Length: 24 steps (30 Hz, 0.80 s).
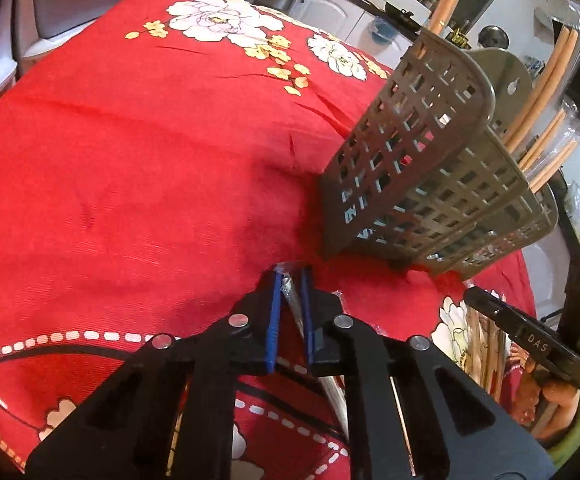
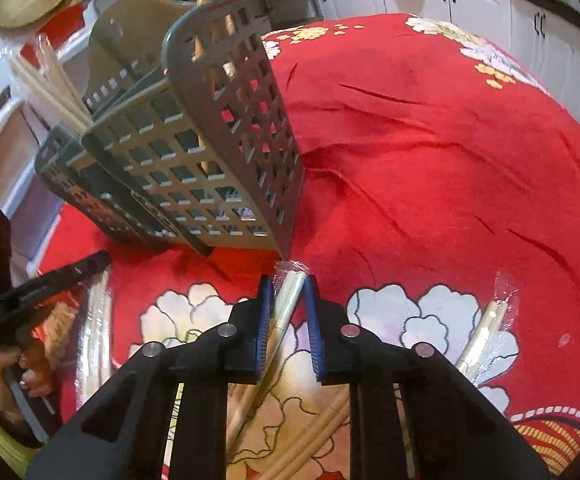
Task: Organize utensils
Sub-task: 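Close the left tool on a chopstick pack while the right tool grasps another, then lift both held chopstick packs and carry them above the grey caddy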
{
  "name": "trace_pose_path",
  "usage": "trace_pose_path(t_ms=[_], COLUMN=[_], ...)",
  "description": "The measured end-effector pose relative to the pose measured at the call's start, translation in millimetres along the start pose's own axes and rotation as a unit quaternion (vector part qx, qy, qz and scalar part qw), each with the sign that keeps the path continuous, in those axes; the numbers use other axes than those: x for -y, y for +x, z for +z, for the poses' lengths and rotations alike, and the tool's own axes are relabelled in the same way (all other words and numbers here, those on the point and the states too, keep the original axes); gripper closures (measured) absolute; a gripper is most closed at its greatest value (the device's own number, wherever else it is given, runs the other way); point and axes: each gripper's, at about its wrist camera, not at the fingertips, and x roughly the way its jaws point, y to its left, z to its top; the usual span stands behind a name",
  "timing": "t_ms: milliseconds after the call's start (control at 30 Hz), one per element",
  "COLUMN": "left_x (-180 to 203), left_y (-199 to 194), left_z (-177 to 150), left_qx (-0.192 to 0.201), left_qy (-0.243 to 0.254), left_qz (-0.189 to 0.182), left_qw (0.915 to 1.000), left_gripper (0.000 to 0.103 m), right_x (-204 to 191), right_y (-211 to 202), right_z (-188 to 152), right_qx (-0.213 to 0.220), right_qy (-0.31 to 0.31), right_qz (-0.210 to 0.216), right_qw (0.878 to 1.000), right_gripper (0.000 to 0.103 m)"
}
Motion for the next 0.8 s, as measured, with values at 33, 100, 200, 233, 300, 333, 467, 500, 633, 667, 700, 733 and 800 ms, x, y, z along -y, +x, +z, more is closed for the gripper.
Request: trace_pose_path(t_ms=[33, 100, 200, 233, 300, 333, 467, 500, 633, 667, 700, 733, 800], left_x=[-1, -2, 1, 2, 6, 9, 21, 24, 34, 36, 39, 42, 44], left_y=[-2, -8, -20, -26, -36, -43, -65, -70, -91, -95, -102, -107, -116], left_z=[0, 0, -1, -1, 0, 0, 2, 3, 6, 6, 6, 6, 7], left_qx=[0.001, 0.007, 0.021, 0.027, 0.039, 0.046, 0.07, 0.075, 0.099, 0.104, 0.113, 0.119, 0.128], left_qy=[-0.003, -0.007, -0.001, 0.001, 0.005, 0.009, 0.022, 0.026, 0.037, 0.04, 0.045, 0.048, 0.048], left_qz=[-0.003, -0.012, -0.015, -0.019, -0.024, -0.027, -0.039, -0.041, -0.05, -0.05, -0.049, -0.05, -0.057], left_qw=[1.0, 0.9999, 0.9997, 0.9994, 0.9989, 0.9985, 0.9965, 0.996, 0.9931, 0.9925, 0.9913, 0.9905, 0.989], left_gripper=[0.099, 0.1, 0.1, 0.1, 0.1, 0.1, 0.101, 0.101, 0.101, 0.101, 0.102, 0.102, 0.102], right_x=[1, -1, -9, -12, -19, -25, -40, -44, -59, -62, -65, -68, -73], right_y=[-1, -4, -12, -15, -23, -30, -48, -53, -71, -76, -80, -86, -96], right_z=[0, 2, 4, 4, 5, 2, 5, 4, 1, 1, 0, 0, 0], right_qx=[0.001, 0.006, 0.019, 0.023, 0.035, 0.041, 0.065, 0.069, 0.088, 0.095, 0.1, 0.107, 0.118], right_qy=[0.003, 0.002, -0.013, -0.018, -0.029, -0.033, -0.059, -0.065, -0.09, -0.097, -0.1, -0.104, -0.11], right_qz=[0.01, 0.022, 0.041, 0.044, 0.053, 0.058, 0.069, 0.07, 0.076, 0.077, 0.079, 0.082, 0.087], right_qw=[1.0, 1.0, 0.999, 0.999, 0.998, 0.997, 0.994, 0.993, 0.989, 0.988, 0.987, 0.985, 0.983], right_gripper=[0.087, 0.088, 0.089, 0.089, 0.089, 0.089, 0.09, 0.09, 0.091, 0.091, 0.091, 0.091, 0.092])
